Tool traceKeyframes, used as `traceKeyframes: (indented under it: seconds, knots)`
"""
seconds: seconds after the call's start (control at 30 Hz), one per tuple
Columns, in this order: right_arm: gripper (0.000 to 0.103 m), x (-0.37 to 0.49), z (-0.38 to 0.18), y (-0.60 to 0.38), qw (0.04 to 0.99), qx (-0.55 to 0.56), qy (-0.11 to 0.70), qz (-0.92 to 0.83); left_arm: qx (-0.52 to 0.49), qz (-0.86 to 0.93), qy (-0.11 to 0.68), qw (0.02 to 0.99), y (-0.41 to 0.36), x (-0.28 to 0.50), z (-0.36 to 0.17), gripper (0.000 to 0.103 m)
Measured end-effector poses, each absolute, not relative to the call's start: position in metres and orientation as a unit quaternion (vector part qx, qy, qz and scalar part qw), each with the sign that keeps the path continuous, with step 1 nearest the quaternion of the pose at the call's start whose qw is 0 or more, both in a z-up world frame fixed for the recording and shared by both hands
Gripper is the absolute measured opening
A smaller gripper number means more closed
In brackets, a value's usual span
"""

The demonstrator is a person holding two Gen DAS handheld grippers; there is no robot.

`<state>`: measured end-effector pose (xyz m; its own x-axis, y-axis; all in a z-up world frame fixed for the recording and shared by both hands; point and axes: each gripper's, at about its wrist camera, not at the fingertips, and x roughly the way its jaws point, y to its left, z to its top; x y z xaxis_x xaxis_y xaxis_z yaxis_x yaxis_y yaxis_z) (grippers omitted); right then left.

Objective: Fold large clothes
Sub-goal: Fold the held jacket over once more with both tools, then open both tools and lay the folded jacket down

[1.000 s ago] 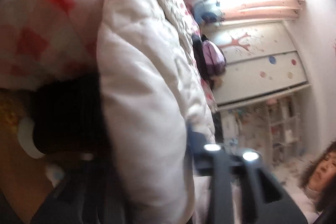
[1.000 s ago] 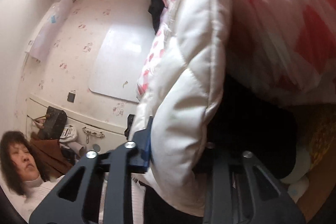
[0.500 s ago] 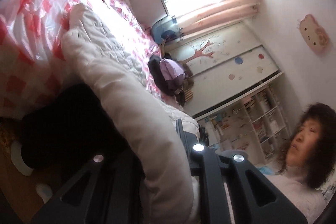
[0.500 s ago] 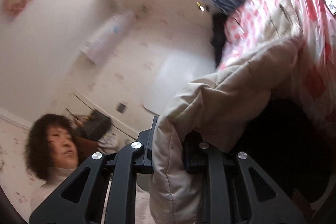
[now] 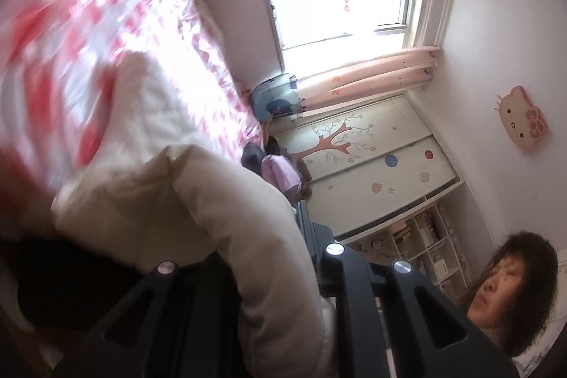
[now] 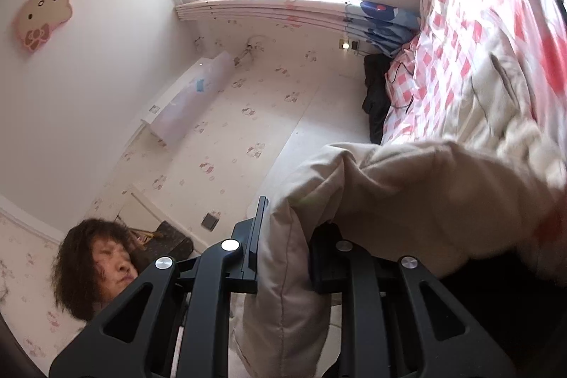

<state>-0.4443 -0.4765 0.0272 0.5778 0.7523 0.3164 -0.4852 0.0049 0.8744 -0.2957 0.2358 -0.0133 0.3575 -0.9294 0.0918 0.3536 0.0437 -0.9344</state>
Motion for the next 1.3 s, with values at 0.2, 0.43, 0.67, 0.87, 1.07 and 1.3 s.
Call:
traceKeyframes:
  seconds: [0.2,0.43,0.67,0.87,1.07,1.3]
  knots:
    - [0.019,-0.381,0.042,-0.492,0.710,0.551,0.125,0.420,-0.492,-0.476,0.268,0.678,0.227,-0.231,0.011,0.015]
    - [0.019,-0.316,0.040,-0.505,0.719,0.562,0.147,0.383,-0.494,-0.448,0.279,0.691,0.211,-0.167,0.010,0.015]
    - [0.019,-0.255,0.025,-0.515,0.726,0.573,0.170,0.341,-0.503,-0.423,0.289,0.697,0.196,-0.121,0.000,0.015]
    - [0.019,-0.208,-0.019,-0.520,0.724,0.593,0.215,0.280,-0.506,-0.372,0.322,0.708,0.185,-0.086,-0.027,0.015]
    - [0.022,-0.185,-0.059,-0.520,0.712,0.610,0.252,0.240,-0.508,-0.314,0.372,0.711,0.175,-0.064,-0.074,0.018]
    - [0.063,-0.178,-0.058,-0.518,0.700,0.624,0.253,0.237,-0.525,-0.298,0.399,0.690,0.173,-0.060,-0.090,0.057]
